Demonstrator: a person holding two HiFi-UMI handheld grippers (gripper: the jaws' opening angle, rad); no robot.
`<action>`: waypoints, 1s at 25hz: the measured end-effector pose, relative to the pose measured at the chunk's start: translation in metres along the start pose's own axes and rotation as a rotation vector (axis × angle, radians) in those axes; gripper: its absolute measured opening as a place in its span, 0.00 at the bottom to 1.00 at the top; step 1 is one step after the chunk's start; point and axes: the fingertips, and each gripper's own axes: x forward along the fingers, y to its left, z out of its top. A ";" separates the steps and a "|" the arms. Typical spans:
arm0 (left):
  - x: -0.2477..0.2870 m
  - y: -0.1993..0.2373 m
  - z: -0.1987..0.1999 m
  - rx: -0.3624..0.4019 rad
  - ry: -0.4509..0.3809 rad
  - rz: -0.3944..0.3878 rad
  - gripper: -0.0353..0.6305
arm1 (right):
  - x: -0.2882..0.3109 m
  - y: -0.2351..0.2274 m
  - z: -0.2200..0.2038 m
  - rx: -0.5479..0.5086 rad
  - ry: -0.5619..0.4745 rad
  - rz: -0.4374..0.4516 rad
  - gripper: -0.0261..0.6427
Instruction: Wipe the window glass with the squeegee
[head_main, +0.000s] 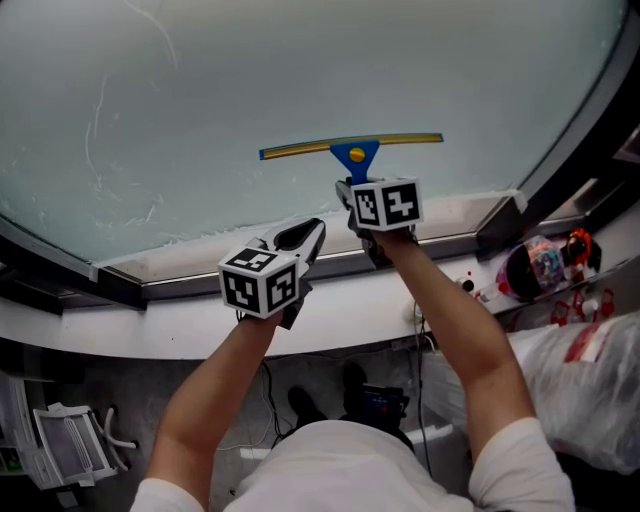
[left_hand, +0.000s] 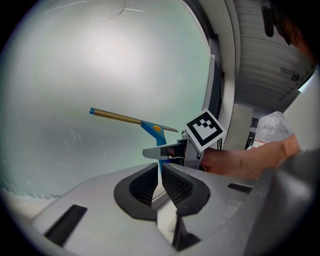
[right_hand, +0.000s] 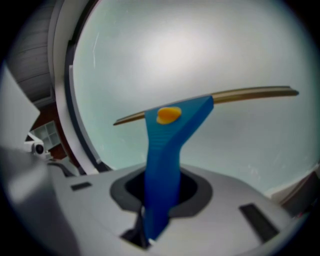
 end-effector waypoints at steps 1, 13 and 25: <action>0.001 0.000 -0.003 -0.003 0.005 0.000 0.12 | 0.002 -0.001 -0.002 0.002 0.002 0.003 0.18; 0.016 0.007 -0.036 -0.041 0.055 0.002 0.12 | 0.020 -0.007 -0.029 0.015 0.021 0.037 0.18; 0.025 0.011 -0.062 -0.076 0.095 0.000 0.12 | 0.029 -0.018 -0.052 -0.018 0.053 0.022 0.18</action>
